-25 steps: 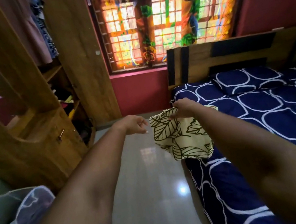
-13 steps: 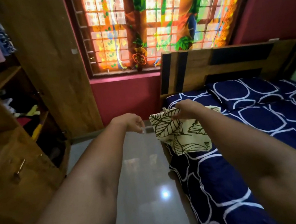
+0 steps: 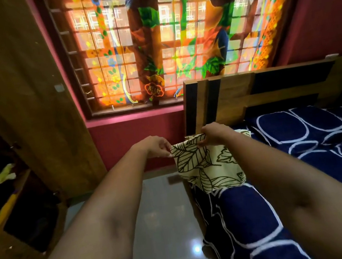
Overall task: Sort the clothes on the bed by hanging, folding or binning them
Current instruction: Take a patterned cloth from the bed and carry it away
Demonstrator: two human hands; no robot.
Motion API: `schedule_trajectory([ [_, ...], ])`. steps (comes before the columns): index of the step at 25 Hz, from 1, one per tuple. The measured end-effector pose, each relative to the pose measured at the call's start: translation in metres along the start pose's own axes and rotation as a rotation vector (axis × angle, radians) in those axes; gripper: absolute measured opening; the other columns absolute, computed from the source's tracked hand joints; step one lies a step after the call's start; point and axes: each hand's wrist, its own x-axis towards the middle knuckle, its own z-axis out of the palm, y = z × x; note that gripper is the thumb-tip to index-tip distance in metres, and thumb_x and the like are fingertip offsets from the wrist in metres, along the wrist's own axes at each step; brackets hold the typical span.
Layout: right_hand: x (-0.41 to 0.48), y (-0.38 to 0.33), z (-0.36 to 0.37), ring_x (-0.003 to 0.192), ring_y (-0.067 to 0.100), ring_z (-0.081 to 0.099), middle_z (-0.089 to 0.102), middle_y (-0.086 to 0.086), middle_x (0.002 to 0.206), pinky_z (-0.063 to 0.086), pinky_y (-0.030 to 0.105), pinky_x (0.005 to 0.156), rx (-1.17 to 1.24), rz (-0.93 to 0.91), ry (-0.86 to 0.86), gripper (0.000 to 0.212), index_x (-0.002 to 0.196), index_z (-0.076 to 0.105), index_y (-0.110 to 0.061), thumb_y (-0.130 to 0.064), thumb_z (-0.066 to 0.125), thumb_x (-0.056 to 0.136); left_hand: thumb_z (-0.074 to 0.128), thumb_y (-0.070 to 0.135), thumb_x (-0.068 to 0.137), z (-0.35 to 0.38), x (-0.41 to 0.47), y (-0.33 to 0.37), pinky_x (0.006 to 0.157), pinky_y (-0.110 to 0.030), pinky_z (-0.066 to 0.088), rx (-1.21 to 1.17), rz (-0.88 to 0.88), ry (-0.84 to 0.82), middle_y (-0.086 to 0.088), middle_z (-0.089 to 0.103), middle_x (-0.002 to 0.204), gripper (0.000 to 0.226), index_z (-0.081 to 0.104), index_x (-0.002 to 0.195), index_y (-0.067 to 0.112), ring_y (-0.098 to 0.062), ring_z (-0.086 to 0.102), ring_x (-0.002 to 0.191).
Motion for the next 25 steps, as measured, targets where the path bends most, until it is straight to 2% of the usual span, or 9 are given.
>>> schedule_trajectory([
  [3,0.075,0.019,-0.024,0.101,0.021,0.059,0.062,0.002,0.11,0.051,0.04,0.085,-0.044,-0.004,0.024,0.043,0.112,0.061,-0.021,-0.052,0.064,0.082,0.074,0.035,0.081,-0.035,0.065,-0.01,0.089,-0.028,0.046,0.03,-0.04,-0.024,0.008,0.065,0.093,0.037,0.064,0.115,0.025,-0.013,0.061,0.096],
  [7,0.157,0.029,-0.061,0.106,0.025,0.06,0.062,0.004,0.116,0.048,0.037,0.082,-0.151,-0.057,0.126,0.041,0.115,0.059,-0.017,-0.048,0.059,0.087,0.077,0.032,0.079,-0.075,0.133,-0.031,0.09,-0.027,0.046,-0.066,-0.068,0.098,0.005,0.065,0.094,0.035,0.066,0.111,0.025,-0.013,0.062,0.099],
  [12,0.247,0.004,-0.091,0.108,0.027,0.059,0.061,0.008,0.118,0.045,0.034,0.081,-0.163,-0.172,0.156,0.039,0.115,0.059,-0.015,-0.044,0.058,0.089,0.075,0.031,0.08,-0.115,0.186,-0.077,0.079,-0.018,0.04,-0.04,-0.109,0.088,0.001,0.065,0.096,0.036,0.067,0.114,0.022,-0.01,0.059,0.095],
  [14,0.284,-0.013,-0.096,0.109,0.026,0.058,0.061,0.006,0.118,0.046,0.035,0.083,-0.149,-0.214,0.137,0.039,0.116,0.059,-0.017,-0.045,0.058,0.089,0.075,0.031,0.081,-0.128,0.203,-0.105,0.073,-0.017,0.041,-0.049,-0.139,0.077,-0.001,0.067,0.1,0.035,0.067,0.114,0.02,-0.011,0.059,0.093],
  [16,0.323,-0.034,-0.099,0.11,0.026,0.057,0.061,0.006,0.12,0.045,0.034,0.081,-0.173,-0.262,0.131,0.041,0.12,0.057,-0.018,-0.044,0.059,0.089,0.075,0.028,0.082,-0.144,0.218,-0.137,0.064,-0.014,0.042,-0.086,-0.162,0.064,0.002,0.066,0.091,0.033,0.067,0.112,0.017,-0.011,0.059,0.082],
  [18,0.365,-0.06,-0.105,0.107,0.027,0.058,0.06,0.007,0.118,0.045,0.034,0.079,-0.207,-0.297,0.168,0.043,0.122,0.056,-0.017,-0.043,0.061,0.088,0.075,0.026,0.082,-0.172,0.233,-0.173,0.064,-0.015,0.044,-0.112,-0.176,0.093,0.005,0.064,0.084,0.031,0.067,0.111,0.018,-0.01,0.059,0.074],
  [21,0.421,-0.105,-0.117,0.103,0.025,0.058,0.06,0.007,0.115,0.048,0.034,0.082,-0.232,-0.354,0.165,0.041,0.119,0.056,-0.017,-0.043,0.061,0.088,0.072,0.021,0.085,-0.217,0.242,-0.232,0.057,-0.012,0.044,-0.157,-0.213,0.152,0.005,0.061,0.081,0.028,0.065,0.11,0.013,-0.009,0.056,0.067],
  [23,0.457,-0.139,-0.127,0.102,0.023,0.057,0.059,0.007,0.115,0.049,0.033,0.08,-0.275,-0.392,0.137,0.039,0.116,0.056,-0.016,-0.044,0.058,0.09,0.074,0.022,0.083,-0.24,0.24,-0.274,0.06,-0.014,0.045,-0.156,-0.269,0.189,0.001,0.063,0.084,0.03,0.066,0.11,0.01,-0.013,0.059,0.071],
  [25,0.493,-0.183,-0.141,0.107,0.025,0.057,0.058,0.007,0.118,0.045,0.032,0.077,-0.332,-0.467,0.143,0.041,0.117,0.055,-0.015,-0.047,0.055,0.091,0.075,0.025,0.082,-0.258,0.234,-0.321,0.061,-0.014,0.046,-0.168,-0.345,0.204,-0.001,0.064,0.093,0.032,0.066,0.111,0.016,-0.015,0.061,0.079],
])
